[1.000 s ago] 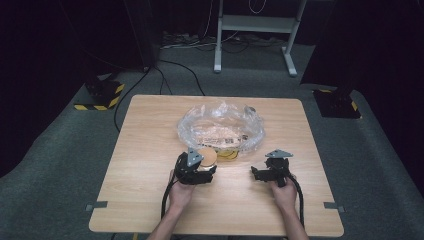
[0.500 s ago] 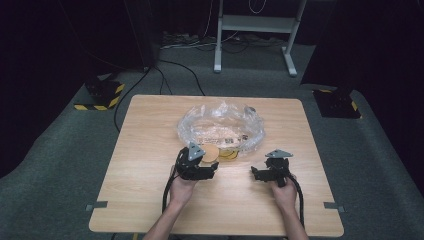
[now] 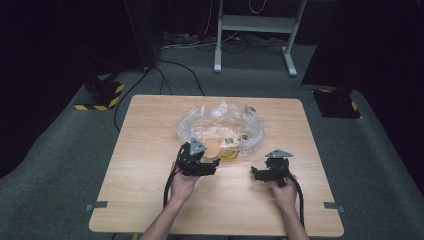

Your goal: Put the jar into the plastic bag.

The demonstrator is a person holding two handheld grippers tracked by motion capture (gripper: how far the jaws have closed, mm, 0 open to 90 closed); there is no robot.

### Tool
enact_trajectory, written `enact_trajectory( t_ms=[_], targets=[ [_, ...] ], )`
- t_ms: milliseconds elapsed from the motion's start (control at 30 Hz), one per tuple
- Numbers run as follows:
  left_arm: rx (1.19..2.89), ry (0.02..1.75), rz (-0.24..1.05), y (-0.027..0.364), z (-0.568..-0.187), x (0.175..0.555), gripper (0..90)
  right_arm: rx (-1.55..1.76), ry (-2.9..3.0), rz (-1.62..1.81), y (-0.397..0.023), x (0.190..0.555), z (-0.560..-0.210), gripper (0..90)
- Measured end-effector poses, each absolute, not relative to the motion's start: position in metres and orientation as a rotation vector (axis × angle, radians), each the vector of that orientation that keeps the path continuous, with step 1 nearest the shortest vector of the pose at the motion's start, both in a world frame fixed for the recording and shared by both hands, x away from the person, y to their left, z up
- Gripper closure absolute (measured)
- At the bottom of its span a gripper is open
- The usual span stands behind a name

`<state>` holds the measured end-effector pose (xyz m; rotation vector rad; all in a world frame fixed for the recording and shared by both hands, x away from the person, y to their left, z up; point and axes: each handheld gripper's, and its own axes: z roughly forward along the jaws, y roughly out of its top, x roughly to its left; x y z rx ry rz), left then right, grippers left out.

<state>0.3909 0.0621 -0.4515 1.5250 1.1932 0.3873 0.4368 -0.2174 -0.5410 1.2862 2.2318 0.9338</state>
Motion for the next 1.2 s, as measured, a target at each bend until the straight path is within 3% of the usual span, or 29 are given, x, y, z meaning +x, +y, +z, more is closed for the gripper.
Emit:
enact_trajectory(
  t_ms=[1200],
  targets=[
    [1.532,1.162,0.401,0.061,-0.425,0.421,25.6,1.287,2.233,0.932,-0.217,0.437,-0.541,6.5]
  ],
)
